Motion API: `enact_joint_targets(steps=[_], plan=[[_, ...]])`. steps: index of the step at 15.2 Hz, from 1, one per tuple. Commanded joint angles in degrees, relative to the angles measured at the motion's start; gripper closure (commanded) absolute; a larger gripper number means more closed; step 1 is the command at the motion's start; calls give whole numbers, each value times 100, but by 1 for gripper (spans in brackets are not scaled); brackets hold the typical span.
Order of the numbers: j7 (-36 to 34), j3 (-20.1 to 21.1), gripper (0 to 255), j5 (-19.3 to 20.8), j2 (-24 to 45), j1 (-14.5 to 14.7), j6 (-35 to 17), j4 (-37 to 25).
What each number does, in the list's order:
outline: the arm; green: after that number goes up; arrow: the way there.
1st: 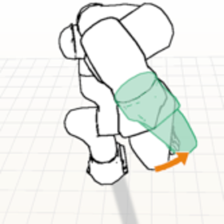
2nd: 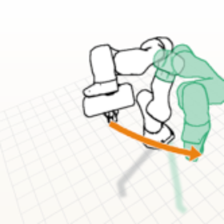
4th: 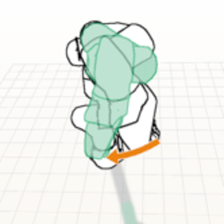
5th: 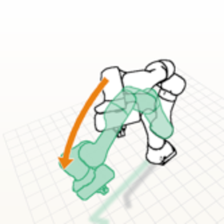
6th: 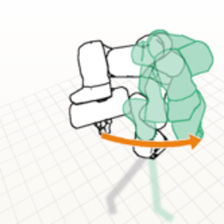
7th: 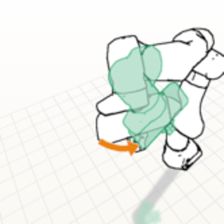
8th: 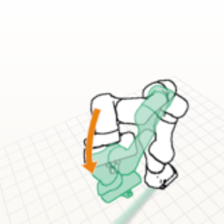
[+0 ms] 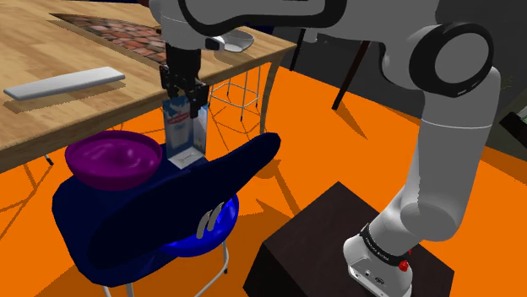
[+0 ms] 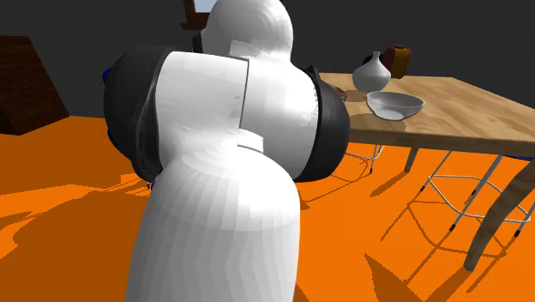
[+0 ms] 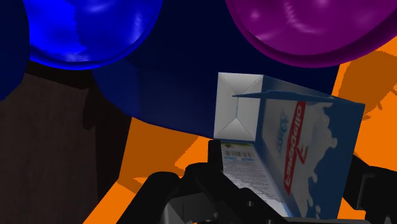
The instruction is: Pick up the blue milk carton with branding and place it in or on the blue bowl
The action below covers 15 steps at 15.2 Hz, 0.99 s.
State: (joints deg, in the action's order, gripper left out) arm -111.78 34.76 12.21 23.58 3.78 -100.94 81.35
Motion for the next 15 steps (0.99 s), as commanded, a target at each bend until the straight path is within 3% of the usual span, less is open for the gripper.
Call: enact_joint_targets(steps=[1, 15], plan=[[11, 9, 255, -10, -12, 18, 165, -163], [20, 8, 255, 109, 236, 330, 1390, -1639]])
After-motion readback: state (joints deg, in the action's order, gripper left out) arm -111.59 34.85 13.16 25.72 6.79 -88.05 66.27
